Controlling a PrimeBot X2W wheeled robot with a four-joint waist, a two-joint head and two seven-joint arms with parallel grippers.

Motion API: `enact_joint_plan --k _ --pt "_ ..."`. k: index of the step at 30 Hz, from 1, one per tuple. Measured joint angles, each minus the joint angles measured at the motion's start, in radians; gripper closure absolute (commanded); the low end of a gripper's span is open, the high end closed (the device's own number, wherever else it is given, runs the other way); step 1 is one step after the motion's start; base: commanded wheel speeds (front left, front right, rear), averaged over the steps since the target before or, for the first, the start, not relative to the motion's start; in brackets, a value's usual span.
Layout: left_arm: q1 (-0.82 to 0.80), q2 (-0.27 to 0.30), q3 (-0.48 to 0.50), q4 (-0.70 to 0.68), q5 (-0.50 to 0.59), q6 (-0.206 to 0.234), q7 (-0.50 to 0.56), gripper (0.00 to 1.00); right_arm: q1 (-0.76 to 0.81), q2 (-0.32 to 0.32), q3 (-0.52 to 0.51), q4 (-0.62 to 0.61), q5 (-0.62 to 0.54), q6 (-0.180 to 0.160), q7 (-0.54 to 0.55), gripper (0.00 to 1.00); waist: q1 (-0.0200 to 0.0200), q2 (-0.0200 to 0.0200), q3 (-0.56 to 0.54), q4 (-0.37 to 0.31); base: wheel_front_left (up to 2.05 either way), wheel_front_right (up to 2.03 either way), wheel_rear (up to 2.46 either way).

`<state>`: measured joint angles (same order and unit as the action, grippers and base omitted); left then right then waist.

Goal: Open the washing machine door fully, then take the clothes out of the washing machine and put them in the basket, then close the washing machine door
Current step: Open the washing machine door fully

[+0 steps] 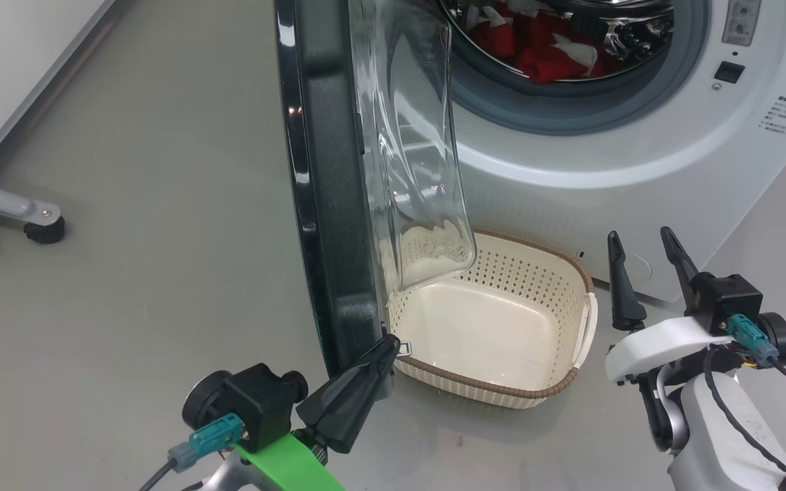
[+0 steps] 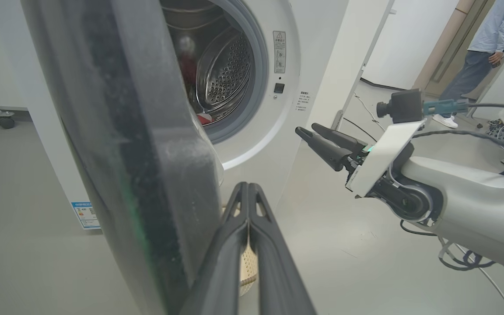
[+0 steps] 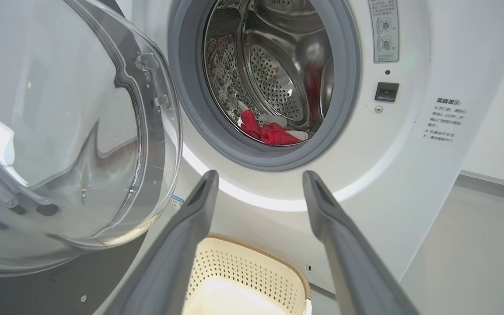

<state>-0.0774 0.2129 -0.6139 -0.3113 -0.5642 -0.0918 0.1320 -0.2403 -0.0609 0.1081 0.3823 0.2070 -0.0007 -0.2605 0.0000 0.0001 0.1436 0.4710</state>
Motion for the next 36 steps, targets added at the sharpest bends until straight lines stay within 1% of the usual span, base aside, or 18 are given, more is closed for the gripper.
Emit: enact_joint_plan --k 2,17,23,31,36 --pt "0.0 0.0 0.006 0.008 0.0 0.007 0.0 1.0 0.0 0.0 0.0 0.001 0.0 0.008 0.0 0.0 0.0 0.0 0.0 -0.001 0.0 0.0 0.0" --pt "0.0 -0.012 0.049 0.023 0.0 0.047 -0.013 1.0 0.0 0.002 -0.008 0.004 -0.009 0.009 0.0 0.0 0.0 0.0 0.009 -0.007 0.0 0.0 0.0" --pt "0.001 -0.031 0.059 0.022 0.0 0.069 -0.028 1.0 0.0 0.002 -0.011 0.002 -0.016 0.009 0.0 0.0 0.0 0.0 0.016 -0.004 0.0 0.0 0.0" --pt "0.018 -0.042 0.07 0.023 0.0 0.089 -0.046 1.0 0.0 0.004 -0.033 0.001 -0.016 0.008 0.0 0.0 0.0 0.0 0.018 0.01 0.0 0.0 0.0" --pt "0.024 -0.047 0.073 0.027 0.0 0.109 -0.055 1.0 0.0 0.004 -0.041 -0.002 -0.018 0.008 0.0 0.0 0.0 0.0 0.015 0.029 0.0 0.0 0.0"
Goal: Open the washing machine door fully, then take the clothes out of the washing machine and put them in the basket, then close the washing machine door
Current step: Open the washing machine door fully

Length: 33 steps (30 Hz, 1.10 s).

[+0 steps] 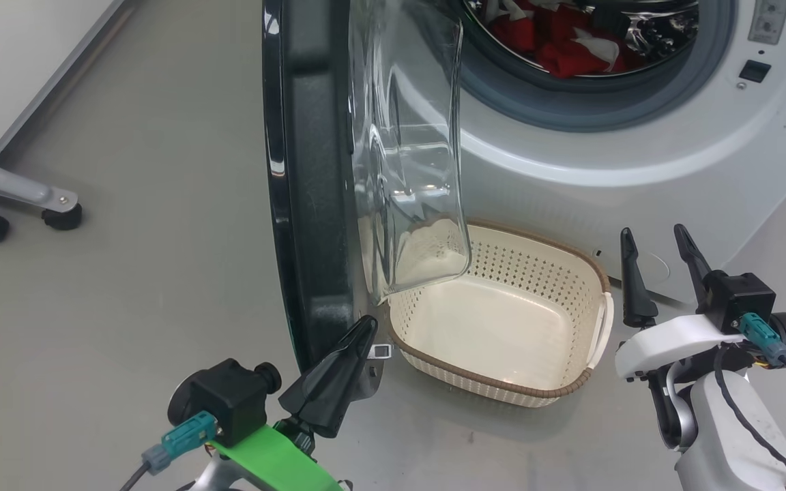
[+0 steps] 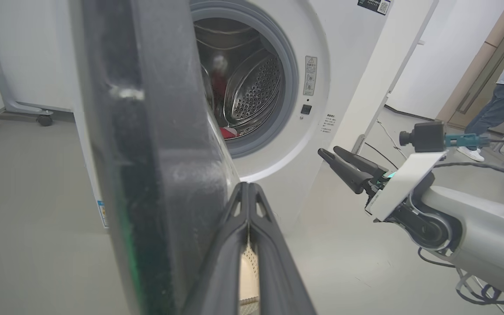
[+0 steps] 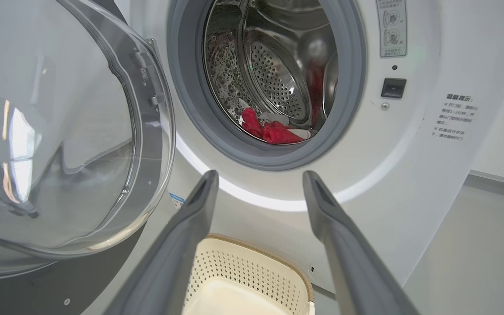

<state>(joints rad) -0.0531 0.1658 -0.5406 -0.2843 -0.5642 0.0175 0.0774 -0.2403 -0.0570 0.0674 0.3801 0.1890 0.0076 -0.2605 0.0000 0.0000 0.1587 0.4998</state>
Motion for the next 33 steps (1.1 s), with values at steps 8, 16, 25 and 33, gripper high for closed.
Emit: enact_joint_plan --k 8,16,25,33 --pt "0.017 -0.012 0.026 0.019 0.0 0.026 -0.018 1.0 0.002 0.0 -0.013 0.0 -0.006 0.0 0.0 0.0 0.0 0.0 -0.006 0.031 0.0 0.0 0.0" --pt "0.039 -0.015 0.084 0.044 0.0 0.049 -0.048 1.0 0.003 0.002 -0.009 0.0 -0.007 0.002 0.0 0.0 0.0 0.0 -0.017 0.047 0.0 0.0 0.0" --pt "0.039 -0.008 0.174 0.108 0.0 0.067 -0.085 1.0 0.003 0.002 0.011 -0.002 -0.007 0.012 0.0 0.0 0.0 0.0 -0.022 0.04 0.0 0.0 0.0" --pt "0.033 0.022 0.278 0.174 0.001 0.079 -0.115 1.0 0.003 0.002 0.017 -0.003 0.004 0.016 0.0 0.0 0.0 0.0 -0.029 0.016 0.0 0.0 0.0"
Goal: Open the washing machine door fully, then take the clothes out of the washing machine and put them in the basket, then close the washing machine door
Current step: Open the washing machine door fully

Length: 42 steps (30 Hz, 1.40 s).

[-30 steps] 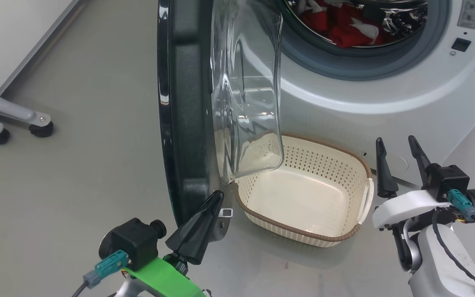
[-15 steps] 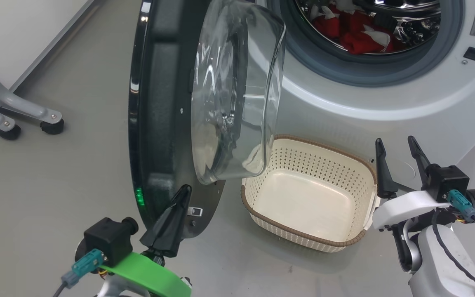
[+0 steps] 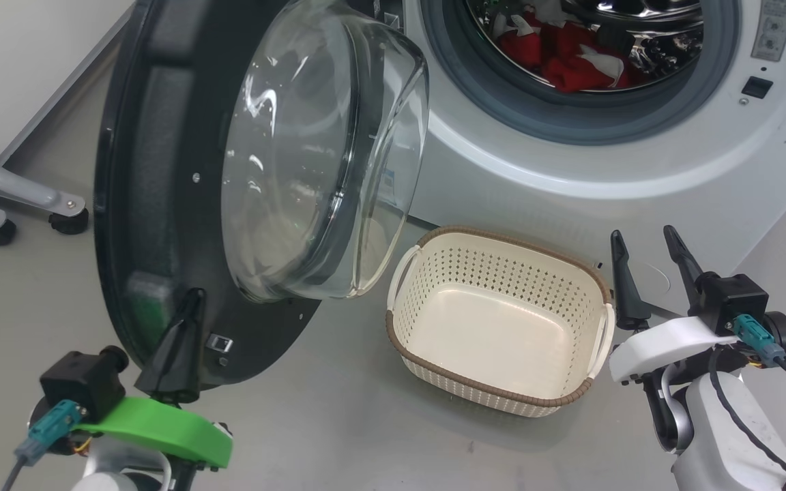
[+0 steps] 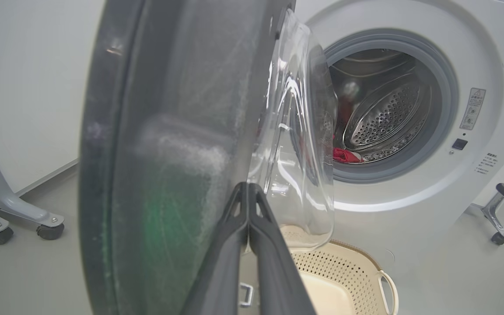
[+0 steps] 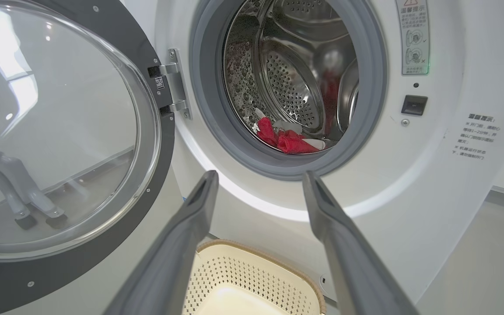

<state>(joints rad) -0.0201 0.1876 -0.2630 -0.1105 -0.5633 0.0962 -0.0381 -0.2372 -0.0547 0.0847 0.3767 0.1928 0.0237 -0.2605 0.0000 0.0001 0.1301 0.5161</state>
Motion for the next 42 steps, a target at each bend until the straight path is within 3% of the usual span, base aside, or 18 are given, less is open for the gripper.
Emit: enact_joint_plan --k 24,42 --pt "-0.154 0.01 0.249 0.25 -0.078 0.013 -0.105 1.0 -0.003 0.0 0.013 -0.017 -0.01 -0.01 0.0 0.0 0.0 0.0 0.062 -0.058 0.0 0.0 0.0" --pt "-0.279 0.029 0.316 0.432 -0.097 0.013 -0.166 1.0 -0.022 -0.002 -0.008 -0.022 -0.02 -0.01 0.0 0.0 0.0 0.0 0.098 -0.076 0.0 0.0 0.0"
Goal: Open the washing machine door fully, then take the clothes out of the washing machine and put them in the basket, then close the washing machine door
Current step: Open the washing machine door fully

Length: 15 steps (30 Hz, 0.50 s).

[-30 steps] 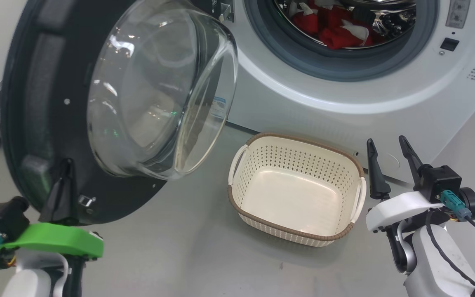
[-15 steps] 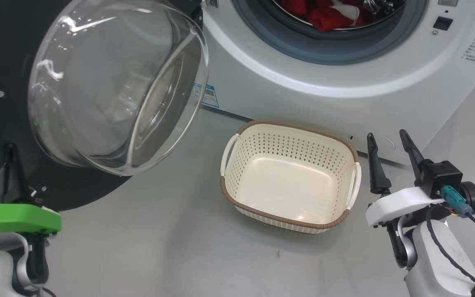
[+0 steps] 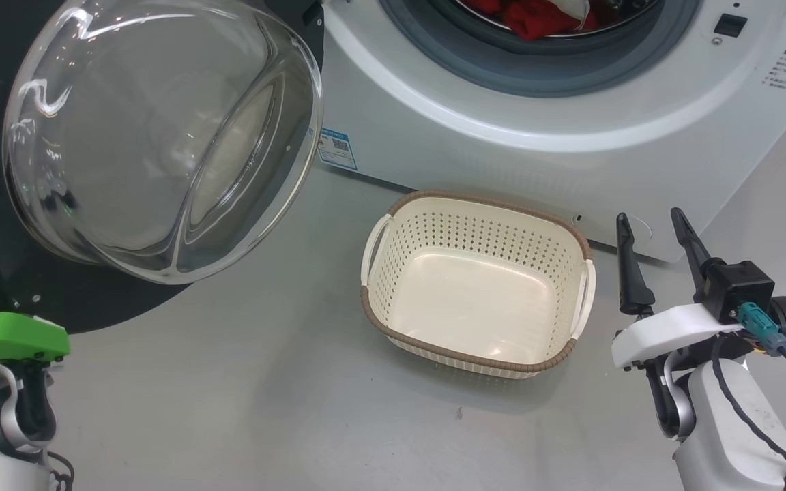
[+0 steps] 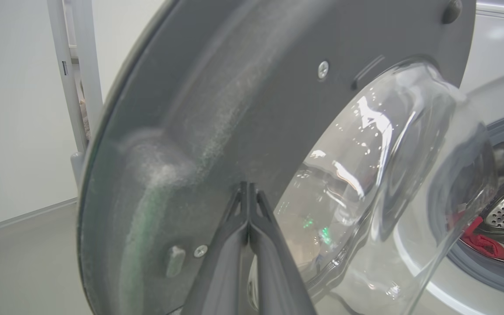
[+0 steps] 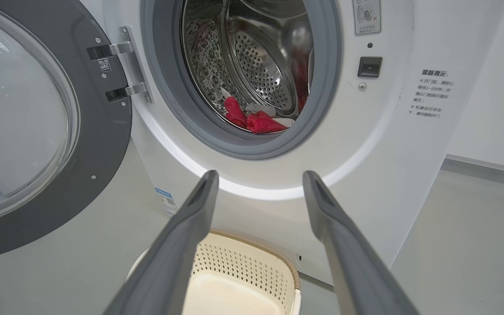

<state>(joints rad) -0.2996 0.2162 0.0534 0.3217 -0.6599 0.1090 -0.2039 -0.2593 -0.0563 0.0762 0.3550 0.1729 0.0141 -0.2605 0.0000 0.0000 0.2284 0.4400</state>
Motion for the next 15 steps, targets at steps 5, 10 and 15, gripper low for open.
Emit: enact_joint_plan --k 5,10,15 --pt "-0.023 0.005 0.0 0.033 0.0 -0.001 -0.007 1.0 0.0 0.0 0.0 0.005 -0.008 0.002 0.0 0.0 0.0 0.0 0.001 0.001 0.0 0.0 0.0" --pt "-0.03 0.013 -0.005 0.058 0.006 -0.014 -0.017 1.0 0.0 0.0 0.001 0.006 -0.008 0.005 0.0 0.0 0.0 0.0 -0.003 0.0 0.0 0.0 0.0" --pt "-0.028 0.014 -0.024 0.058 0.029 -0.014 -0.026 1.0 -0.001 0.0 0.002 0.006 -0.007 0.006 0.0 0.0 0.0 0.0 -0.009 -0.004 0.0 0.0 0.0"
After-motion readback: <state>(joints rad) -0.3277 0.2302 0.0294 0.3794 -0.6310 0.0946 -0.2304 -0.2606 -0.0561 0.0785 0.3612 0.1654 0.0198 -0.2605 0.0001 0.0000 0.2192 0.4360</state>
